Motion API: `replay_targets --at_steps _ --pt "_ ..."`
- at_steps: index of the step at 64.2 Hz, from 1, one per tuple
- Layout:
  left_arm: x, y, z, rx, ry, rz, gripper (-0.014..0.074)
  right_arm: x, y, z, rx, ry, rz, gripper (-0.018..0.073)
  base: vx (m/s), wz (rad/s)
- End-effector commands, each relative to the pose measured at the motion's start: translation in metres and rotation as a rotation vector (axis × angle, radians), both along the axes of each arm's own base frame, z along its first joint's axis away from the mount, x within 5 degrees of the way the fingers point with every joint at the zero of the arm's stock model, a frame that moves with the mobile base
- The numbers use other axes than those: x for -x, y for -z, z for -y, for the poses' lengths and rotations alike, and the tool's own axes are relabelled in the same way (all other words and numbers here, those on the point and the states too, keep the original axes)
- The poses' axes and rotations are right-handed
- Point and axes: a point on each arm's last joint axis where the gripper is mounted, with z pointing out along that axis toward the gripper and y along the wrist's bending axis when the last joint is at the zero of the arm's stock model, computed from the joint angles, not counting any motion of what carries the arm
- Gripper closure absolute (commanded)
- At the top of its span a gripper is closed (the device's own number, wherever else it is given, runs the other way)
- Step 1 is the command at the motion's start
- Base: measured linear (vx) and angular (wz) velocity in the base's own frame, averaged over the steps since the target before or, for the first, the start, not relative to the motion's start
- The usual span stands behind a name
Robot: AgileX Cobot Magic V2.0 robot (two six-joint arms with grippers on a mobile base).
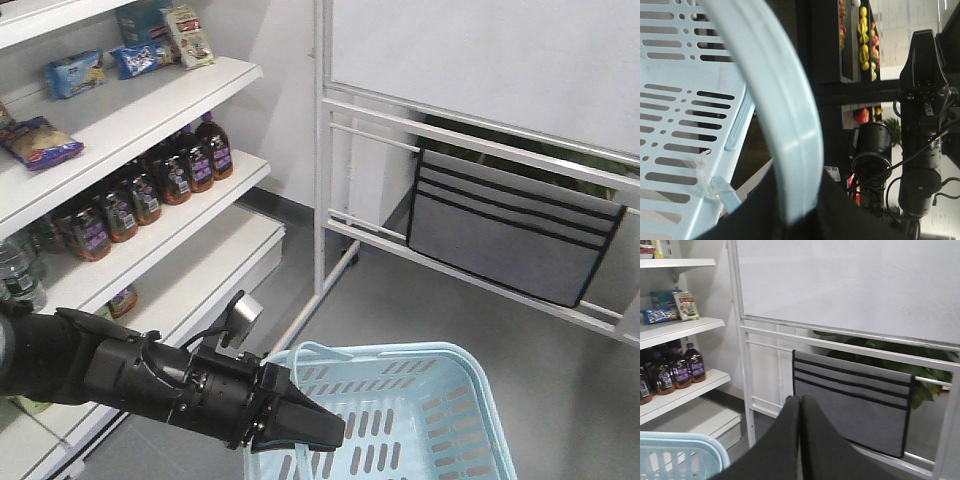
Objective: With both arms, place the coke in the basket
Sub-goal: 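Turn the base toward the shelf with red cola cans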
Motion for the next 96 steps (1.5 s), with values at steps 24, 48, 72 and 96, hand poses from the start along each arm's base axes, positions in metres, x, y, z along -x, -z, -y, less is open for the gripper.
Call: replay_targets --at_steps 24,48,72,96 --pt "0.0028 -0.028 0.0033 0.141 0.019 0.025 0.0602 0.0002 -0.0048 0.0 0.008 0.002 0.076 0.0569 0.11 0.41" --pt "0.0028 -0.028 0.0033 0.141 0.019 0.025 0.0602 0.0002 -0.0048 0.0 0.008 0.002 0.076 0.0569 0.11 0.38" --pt "0.0028 -0.028 0.0033 0.141 0.019 0.025 0.0602 0.0002 -0.0048 0.0 0.008 0.002 0.076 0.0569 0.11 0.28" --pt "0.0028 -0.028 0.0033 0.141 0.019 0.025 0.0602 0.0002 -0.0048 0.0 0.008 0.002 0.076 0.0569 0.11 0.4"
